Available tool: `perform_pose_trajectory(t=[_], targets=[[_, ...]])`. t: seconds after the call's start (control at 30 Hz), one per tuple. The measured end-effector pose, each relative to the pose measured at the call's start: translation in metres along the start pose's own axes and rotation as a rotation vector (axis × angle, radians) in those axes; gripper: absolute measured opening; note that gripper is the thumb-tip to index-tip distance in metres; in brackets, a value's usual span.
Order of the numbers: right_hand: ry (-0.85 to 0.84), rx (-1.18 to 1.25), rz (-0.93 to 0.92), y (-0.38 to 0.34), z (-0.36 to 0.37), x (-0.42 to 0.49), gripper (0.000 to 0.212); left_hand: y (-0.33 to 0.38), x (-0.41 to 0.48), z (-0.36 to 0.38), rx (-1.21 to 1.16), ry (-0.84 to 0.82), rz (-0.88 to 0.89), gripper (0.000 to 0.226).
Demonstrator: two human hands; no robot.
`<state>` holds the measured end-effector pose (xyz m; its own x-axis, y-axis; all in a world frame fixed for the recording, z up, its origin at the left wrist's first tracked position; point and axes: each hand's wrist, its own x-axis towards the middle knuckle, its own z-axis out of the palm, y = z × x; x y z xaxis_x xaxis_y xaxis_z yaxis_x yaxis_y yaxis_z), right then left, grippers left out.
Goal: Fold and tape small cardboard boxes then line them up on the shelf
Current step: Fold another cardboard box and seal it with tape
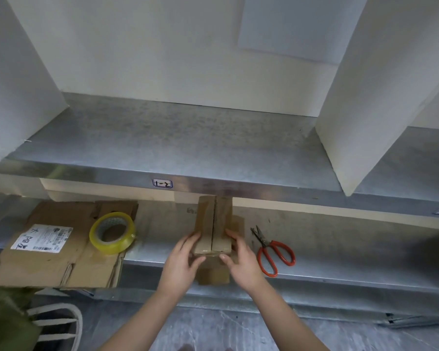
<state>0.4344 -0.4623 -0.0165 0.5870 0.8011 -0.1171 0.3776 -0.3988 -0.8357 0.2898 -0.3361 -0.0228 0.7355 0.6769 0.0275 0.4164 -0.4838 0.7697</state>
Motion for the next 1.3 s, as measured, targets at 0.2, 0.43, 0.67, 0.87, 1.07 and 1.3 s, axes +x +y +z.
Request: perform_pose_trajectory(t=[0.2, 0.43, 0.67, 0.87, 1.07, 1.3], targets=[[-0.111, -0.055, 0.02, 0.001, -0.017, 0.023, 0.062, 0.01, 0.023, -0.01, 0.141, -0.046, 0.017, 0.059], [-0.052, -0.294, -0.081, -0.006, -0.031, 0.007, 0.074, 0.009, 0.014, -0.03, 0.54, -0.129, 0.149, 0.065], [0.177, -0.497, -0.341, -0.052, -0.016, -0.026, 0.045, -0.016, 0.007, -0.085, 0.757, -0.111, 0.31, 0.061], [0.082, -0.505, -0.454, -0.104, 0.081, -0.013, 0.048, -0.08, 0.006, -0.154, 0.855, -0.163, 0.258, 0.062], [-0.068, -0.562, -0.199, -0.108, 0.165, 0.033, 0.054, -0.137, 0.015, -0.189, 0.803, -0.215, 0.206, 0.063], [-0.061, -0.536, -0.003, -0.105, 0.183, 0.05, 0.058, -0.156, 0.021, -0.195, 0.696, -0.244, 0.297, 0.061]])
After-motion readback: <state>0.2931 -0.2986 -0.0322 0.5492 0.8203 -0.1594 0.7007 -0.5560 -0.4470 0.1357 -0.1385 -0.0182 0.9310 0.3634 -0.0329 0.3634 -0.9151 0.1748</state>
